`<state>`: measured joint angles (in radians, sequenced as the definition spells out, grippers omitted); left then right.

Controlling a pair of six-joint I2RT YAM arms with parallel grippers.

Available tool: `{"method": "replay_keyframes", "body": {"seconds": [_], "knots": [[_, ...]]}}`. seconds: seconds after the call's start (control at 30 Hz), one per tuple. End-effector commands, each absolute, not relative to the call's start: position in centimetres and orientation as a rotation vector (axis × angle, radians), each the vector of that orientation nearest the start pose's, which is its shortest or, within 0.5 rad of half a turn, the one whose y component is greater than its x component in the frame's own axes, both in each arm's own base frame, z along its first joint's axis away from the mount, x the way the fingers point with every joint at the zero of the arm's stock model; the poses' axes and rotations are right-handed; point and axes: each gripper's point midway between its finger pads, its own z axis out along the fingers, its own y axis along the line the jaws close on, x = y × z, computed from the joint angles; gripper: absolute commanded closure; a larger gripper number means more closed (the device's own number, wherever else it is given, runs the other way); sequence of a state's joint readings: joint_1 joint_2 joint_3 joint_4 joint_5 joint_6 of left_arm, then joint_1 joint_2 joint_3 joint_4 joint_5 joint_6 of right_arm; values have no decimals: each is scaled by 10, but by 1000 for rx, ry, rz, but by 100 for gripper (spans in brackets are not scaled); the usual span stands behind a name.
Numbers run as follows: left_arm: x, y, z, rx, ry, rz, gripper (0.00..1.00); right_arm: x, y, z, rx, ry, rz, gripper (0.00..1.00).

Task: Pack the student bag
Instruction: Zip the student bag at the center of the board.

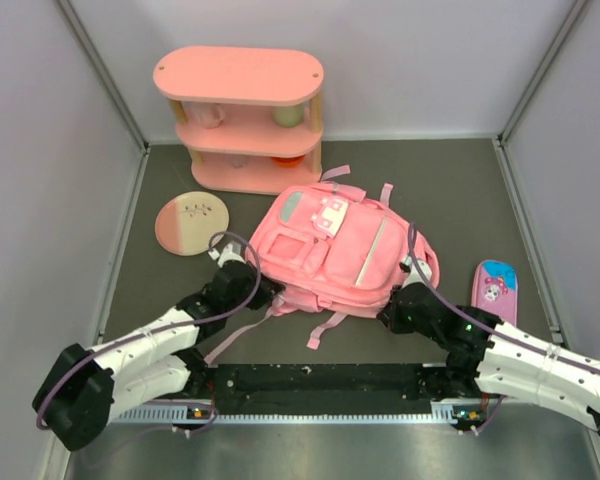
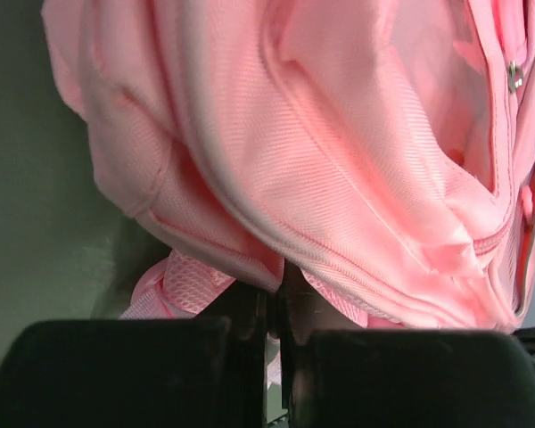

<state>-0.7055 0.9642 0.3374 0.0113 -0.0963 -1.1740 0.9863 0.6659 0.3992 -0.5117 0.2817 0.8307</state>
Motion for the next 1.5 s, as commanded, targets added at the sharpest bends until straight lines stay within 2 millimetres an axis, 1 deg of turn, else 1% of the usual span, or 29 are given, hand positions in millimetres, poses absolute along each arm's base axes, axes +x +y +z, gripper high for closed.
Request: {"method": "replay_keyframes", "body": {"seconds": [0.0, 0.07, 0.1, 0.17, 0.27, 0.47, 0.5, 0.57, 0.6, 0.7, 0.73, 0.77, 0.8, 0.83, 0.87, 0.9, 0.93, 0.97, 1.03, 1.07, 1.1, 1.13, 1.17, 1.23, 1.27, 1.33, 1.37, 1.43, 1.47], "knots": [[256, -176, 103, -576, 2127, -891, 100, 142, 176, 85, -41, 2348, 590, 100], [258, -170, 109, -524, 2162, -877, 100, 141, 177, 84, -47, 2355, 591, 100], [261, -159, 105, -484, 2187, -813, 100, 140, 177, 84, -53, 2359, 593, 100], [265, -154, 111, -433, 2212, -792, 100, 139, 176, 83, -56, 2365, 584, 100], [274, -136, 109, -381, 2240, -724, 100, 140, 170, 83, -60, 2365, 545, 100], [296, -110, 105, -349, 2279, -808, 100, 142, 160, 84, -73, 2373, 470, 100], [300, -101, 105, -372, 2281, -800, 100, 142, 160, 84, -73, 2376, 468, 100], [302, -108, 114, -303, 2297, -872, 100, 140, 162, 82, -85, 2391, 471, 100], [304, -101, 111, -311, 2325, -878, 89, 138, 165, 81, -91, 2399, 492, 100], [296, -116, 127, -254, 2280, -1001, 50, 136, 177, 81, -87, 2391, 568, 100], [289, -117, 123, -268, 2288, -1000, 35, 133, 181, 82, -97, 2392, 593, 100], [282, -118, 130, -281, 2267, -999, 29, 132, 184, 80, -82, 2397, 609, 100], [275, -119, 130, -301, 2266, -1001, 24, 132, 189, 82, -76, 2384, 629, 100], [262, -118, 119, -344, 2289, -995, 1, 129, 193, 81, -88, 2386, 644, 100], [255, -119, 129, -374, 2242, -1008, 1, 127, 196, 78, -79, 2398, 642, 100], [244, -125, 128, -376, 2240, -1024, 1, 128, 200, 78, -74, 2390, 651, 100], [232, -127, 116, -415, 2257, -1029, 1, 126, 204, 77, -85, 2394, 658, 100], [223, -131, 125, -442, 2215, -1043, 1, 126, 206, 77, -78, 2396, 662, 100], [207, -133, 113, -504, 2222, -1043, 1, 127, 211, 75, -81, 2395, 657, 100], [199, -136, 118, -538, 2191, -1056, 1, 126, 214, 75, -84, 2395, 661, 100], [195, -138, 117, -558, 2181, -1068, 1, 126, 215, 75, -86, 2396, 664, 100], [189, -140, 107, -586, 2188, -1080, 1, 126, 218, 76, -90, 2390, 678, 100], [184, -147, 111, -604, 2162, -1131, 1, 127, 220, 77, -90, 2385, 686, 100], [185, -150, 104, -643, 2124, -1137, 1, 124, 225, 76, -105, 2394, 702, 100], [181, -160, 107, -656, 2121, -1187, 1, 123, 228, 77, -114, 2390, 714, 100], [189, -166, 110, -702, 2080, -1191, 1, 121, 230, 75, -131, 2397, 697, 100], [183, -177, 112, -667, 2101, -1209, 1, 121, 230, 73, -131, 2402, 689, 100], [193, -181, 112, -735, 2089, -1160, 1, 120, 230, 71, -133, 2408, 687, 100], [190, -192, 114, -710, 2095, -1185, 1, 119, 231, 70, -131, 2407, 692, 100]]}}
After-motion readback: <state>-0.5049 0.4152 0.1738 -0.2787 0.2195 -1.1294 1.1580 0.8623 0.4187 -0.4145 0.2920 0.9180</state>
